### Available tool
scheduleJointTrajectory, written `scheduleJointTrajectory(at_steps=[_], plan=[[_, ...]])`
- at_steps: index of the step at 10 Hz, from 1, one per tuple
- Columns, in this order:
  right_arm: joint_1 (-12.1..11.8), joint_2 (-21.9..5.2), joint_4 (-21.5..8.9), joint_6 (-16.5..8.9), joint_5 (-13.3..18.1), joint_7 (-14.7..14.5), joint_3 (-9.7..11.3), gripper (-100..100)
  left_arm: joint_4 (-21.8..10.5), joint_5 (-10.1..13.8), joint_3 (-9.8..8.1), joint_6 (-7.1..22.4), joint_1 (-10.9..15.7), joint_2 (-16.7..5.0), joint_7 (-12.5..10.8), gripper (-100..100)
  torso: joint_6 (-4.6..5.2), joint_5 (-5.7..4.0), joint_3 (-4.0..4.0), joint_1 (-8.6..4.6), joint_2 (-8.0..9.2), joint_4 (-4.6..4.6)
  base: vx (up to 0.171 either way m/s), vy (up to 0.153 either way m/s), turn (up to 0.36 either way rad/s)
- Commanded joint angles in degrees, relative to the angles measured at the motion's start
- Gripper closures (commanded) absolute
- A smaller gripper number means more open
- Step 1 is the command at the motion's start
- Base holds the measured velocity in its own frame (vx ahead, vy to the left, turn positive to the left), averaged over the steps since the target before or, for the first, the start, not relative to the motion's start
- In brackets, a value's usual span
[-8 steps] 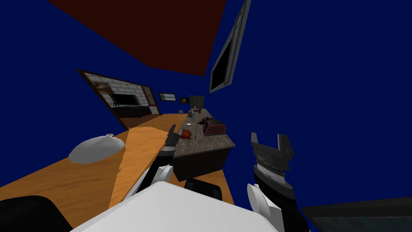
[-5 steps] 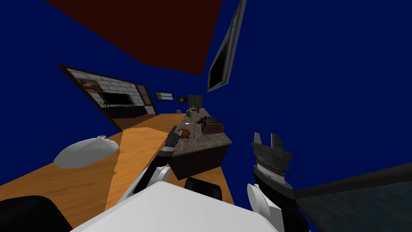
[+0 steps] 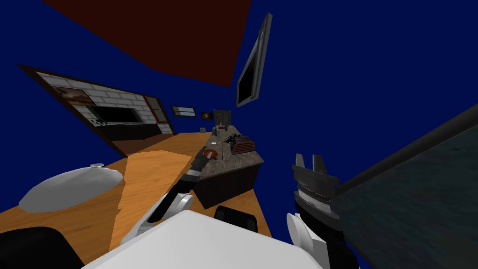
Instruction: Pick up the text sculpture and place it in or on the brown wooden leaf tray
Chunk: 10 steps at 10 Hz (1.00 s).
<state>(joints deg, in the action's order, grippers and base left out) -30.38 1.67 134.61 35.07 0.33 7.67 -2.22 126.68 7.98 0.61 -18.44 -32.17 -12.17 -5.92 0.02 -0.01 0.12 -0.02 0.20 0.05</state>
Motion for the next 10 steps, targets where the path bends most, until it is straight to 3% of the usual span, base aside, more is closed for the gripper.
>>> scheduleJointTrajectory(at_steps=[1,2,3,4,5,6,7,8,9,10], plan=[[0.0,0.0,0.0,0.0,0.0,0.0,0.0,0,-0.28,0.96,0.22,0.46,-0.11,-1.93,0.12,-100,0.0,0.0,0.0,0.0,0.0,0.0,-0.04,-0.01,-0.096],[-0.01,0.0,0.0,0.0,0.0,0.0,0.0,0,-0.4,3.3,0.26,1.76,-0.44,-4.19,0.13,-100,-0.03,0.01,-0.01,0.02,-0.03,0.0,-0.04,-0.015,-0.188],[0.0,0.0,0.0,0.0,0.0,0.0,0.0,0,-0.4,3.3,0.26,1.76,-0.44,-5.05,0.13,-100,0.0,0.0,-0.02,0.02,-0.04,-0.01,-0.031,-0.007,-0.107],[-0.01,0.0,0.0,0.0,0.0,0.0,-0.01,0,-0.56,5.83,0.26,3.19,-0.82,-7.27,0.16,-100,-0.03,0.01,-0.03,0.04,-0.07,-0.01,-0.035,-0.014,-0.248],[0.0,0.0,0.0,0.0,0.0,0.0,0.0,0,-0.56,5.83,0.26,3.19,-0.82,-8.3,0.16,-100,0.01,0.01,-0.03,0.03,-0.06,-0.01,-0.032,-0.011,-0.111],[-0.01,0.0,0.0,0.0,0.0,0.0,-0.01,0,-0.78,8.37,0.22,4.74,-1.27,-10.36,0.21,-100,-0.04,0.01,-0.04,0.04,-0.08,-0.01,-0.037,-0.014,-0.192],[0.0,0.0,0.0,0.0,0.0,0.0,0.0,0,-0.78,8.52,0.22,4.74,-1.27,-11.66,0.21,-100,-0.01,0.01,-0.03,0.04,-0.06,-0.01,-0.032,-0.008,-0.146],[-0.01,0.0,0.0,0.0,0.0,0.0,-0.01,0,-1.05,10.95,0.13,6.4,-1.78,-13.64,0.29,-100,-0.03,0.01,-0.04,0.05,-0.08,-0.01,-0.032,-0.013,-0.251],[0.0,0.0,0.0,0.0,0.0,0.0,0.0,0,-1.05,11.35,0.13,6.4,-1.78,-15.11,0.29,-100,0.0,0.01,-0.04,0.04,-0.07,-0.01,-0.023,-0.003,-0.11],[-0.01,0.0,0.0,0.0,0.0,0.0,-0.01,0,-1.37,13.71,-0.03,8.16,-2.35,-17.06,0.4,-100,-0.05,0.02,-0.05,0.07,-0.1,-0.02,-0.028,-0.005,-0.295]])
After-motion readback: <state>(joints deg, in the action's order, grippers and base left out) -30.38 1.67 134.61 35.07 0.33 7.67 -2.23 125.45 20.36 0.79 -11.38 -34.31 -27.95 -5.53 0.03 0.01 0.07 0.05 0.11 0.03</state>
